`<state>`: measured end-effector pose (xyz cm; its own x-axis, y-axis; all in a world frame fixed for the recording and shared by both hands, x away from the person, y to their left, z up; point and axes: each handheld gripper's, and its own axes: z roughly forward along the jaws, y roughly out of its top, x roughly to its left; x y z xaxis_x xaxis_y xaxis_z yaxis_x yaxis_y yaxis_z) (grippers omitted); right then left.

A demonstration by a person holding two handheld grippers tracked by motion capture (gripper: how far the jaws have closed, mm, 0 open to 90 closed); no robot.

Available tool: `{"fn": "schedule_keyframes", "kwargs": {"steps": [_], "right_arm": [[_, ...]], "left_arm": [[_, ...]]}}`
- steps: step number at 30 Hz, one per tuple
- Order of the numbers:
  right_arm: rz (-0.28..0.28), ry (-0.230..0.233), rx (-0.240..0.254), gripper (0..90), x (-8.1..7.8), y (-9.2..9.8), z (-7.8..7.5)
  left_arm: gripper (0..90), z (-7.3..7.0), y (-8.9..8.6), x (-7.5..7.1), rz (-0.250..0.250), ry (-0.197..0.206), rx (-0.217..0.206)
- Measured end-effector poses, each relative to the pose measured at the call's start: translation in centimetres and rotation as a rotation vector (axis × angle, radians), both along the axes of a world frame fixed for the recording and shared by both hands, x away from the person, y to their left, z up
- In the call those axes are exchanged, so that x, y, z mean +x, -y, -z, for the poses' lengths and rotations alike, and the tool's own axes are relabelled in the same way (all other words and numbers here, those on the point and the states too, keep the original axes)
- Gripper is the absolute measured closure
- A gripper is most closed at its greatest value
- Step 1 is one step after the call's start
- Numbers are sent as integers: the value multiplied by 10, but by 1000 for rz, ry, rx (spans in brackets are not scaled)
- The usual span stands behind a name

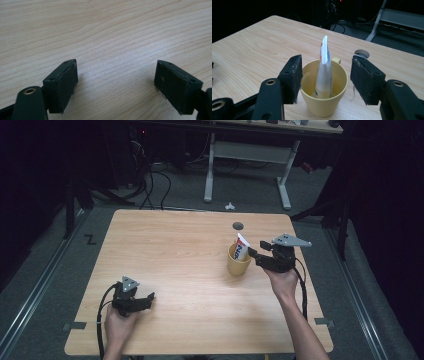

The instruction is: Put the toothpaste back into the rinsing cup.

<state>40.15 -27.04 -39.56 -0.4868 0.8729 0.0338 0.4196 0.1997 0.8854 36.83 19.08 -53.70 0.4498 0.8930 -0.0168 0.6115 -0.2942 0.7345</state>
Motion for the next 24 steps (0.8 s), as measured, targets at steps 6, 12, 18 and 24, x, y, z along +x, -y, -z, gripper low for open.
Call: {"fn": "schedule_keyframes", "kwargs": {"steps": [6,12,18,24], "right_arm": [[-1,7,18,432,-7,7,-2],[1,17,32,433,-17,13,-5],[6,45,50,439,-27,19,-5],[15,54,62,442,-36,24,-6]], "left_arm": [[195,0,0,0,0,0,0],[196,0,0,0,0,0,1],[196,0,0,0,0,0,2],[196,0,0,0,0,0,2]]}}
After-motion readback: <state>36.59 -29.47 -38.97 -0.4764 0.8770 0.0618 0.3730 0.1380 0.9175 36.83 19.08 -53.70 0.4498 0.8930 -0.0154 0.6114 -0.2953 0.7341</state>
